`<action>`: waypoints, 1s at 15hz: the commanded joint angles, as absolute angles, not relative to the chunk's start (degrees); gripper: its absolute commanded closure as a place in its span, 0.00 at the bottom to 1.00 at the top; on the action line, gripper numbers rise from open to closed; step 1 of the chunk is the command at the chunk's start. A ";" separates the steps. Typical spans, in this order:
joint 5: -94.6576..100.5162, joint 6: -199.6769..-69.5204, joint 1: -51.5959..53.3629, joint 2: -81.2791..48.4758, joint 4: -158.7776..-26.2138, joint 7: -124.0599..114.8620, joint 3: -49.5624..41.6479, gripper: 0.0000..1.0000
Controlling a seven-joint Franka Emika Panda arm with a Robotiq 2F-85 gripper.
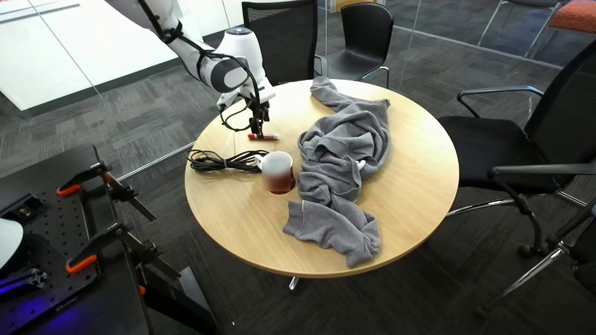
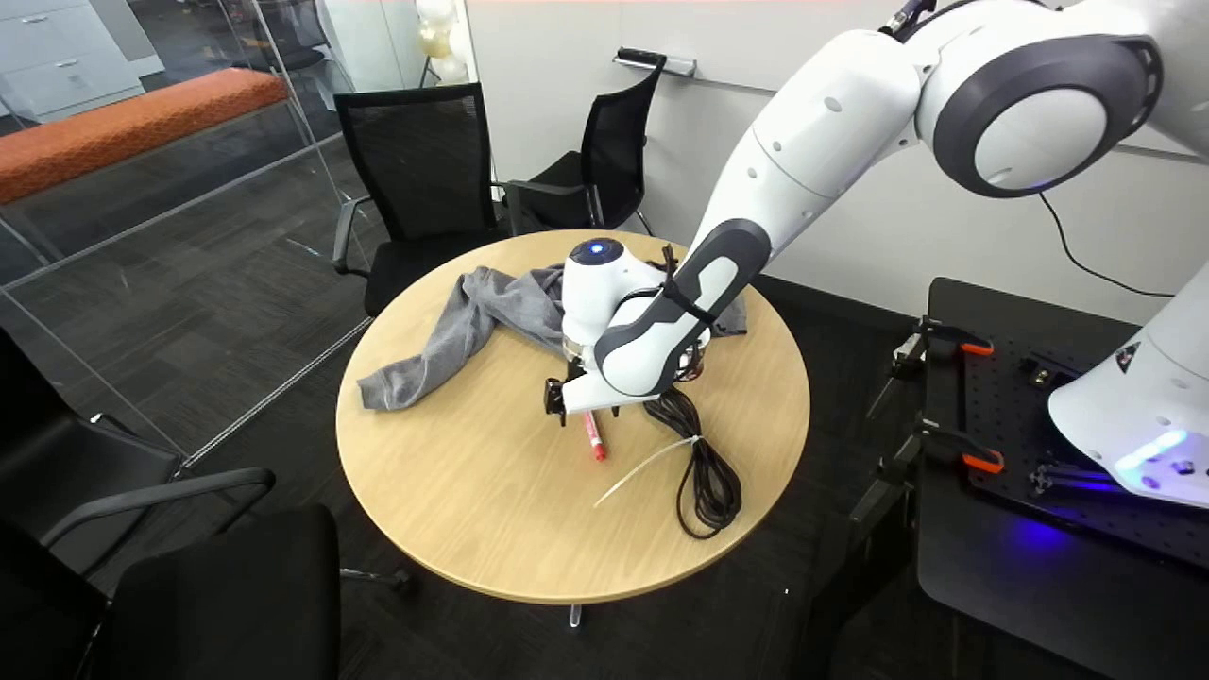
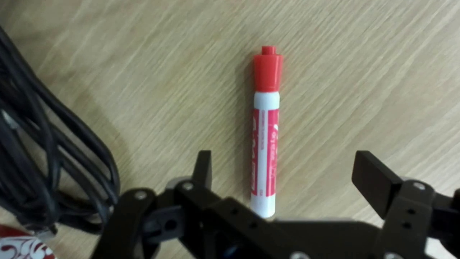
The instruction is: Put the red marker inside the maroon mug
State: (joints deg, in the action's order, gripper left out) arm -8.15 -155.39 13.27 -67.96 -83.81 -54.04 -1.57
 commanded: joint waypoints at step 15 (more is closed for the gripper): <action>-9.11 -148.44 12.25 -75.27 -72.14 -52.23 -0.57 0.64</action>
State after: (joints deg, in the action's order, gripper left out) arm -8.15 -150.97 12.95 -74.25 -74.87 -53.96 -1.22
